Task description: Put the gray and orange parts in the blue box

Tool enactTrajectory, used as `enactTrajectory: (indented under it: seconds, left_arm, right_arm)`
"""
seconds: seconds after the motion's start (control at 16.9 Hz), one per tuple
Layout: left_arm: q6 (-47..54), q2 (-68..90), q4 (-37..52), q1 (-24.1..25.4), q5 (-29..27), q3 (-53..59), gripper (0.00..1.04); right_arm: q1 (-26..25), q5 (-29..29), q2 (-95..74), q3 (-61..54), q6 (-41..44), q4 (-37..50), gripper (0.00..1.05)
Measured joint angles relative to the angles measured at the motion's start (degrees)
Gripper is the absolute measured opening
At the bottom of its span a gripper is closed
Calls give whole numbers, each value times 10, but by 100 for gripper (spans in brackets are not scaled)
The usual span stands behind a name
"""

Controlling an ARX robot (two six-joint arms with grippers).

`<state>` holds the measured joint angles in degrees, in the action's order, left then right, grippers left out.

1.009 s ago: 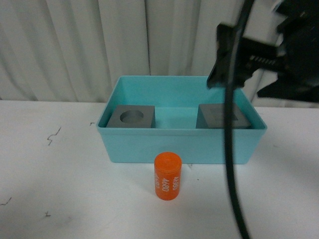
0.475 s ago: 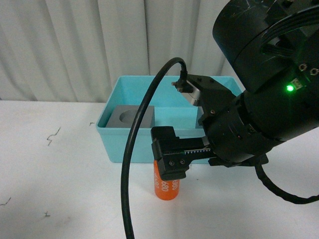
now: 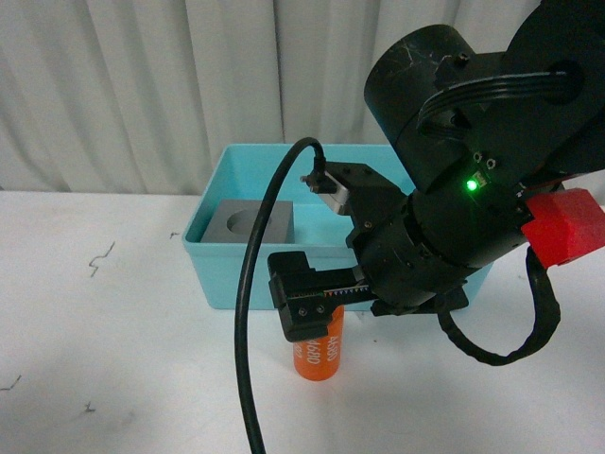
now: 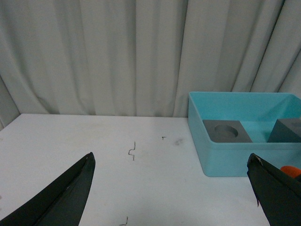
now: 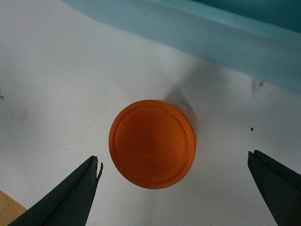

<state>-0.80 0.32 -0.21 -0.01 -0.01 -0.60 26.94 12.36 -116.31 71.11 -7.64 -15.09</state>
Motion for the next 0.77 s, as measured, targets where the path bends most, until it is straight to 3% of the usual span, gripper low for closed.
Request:
enactTrajectory:
  seconds: [0.36, 0.53, 0.65, 0.77]
  left_arm:
    - [0, 0, 0, 0, 0, 0, 98]
    - [0, 0, 0, 0, 0, 0, 98]
    - [0, 0, 0, 0, 0, 0, 98]
    - [0, 0, 0, 0, 0, 0, 98]
  right_arm:
    - [2, 5, -29, 0, 18, 20, 97]
    - [5, 10, -29, 0, 28, 25, 66]
    - [8, 14, -28, 2, 35, 28, 21]
    - [8, 14, -28, 2, 39, 28, 6]
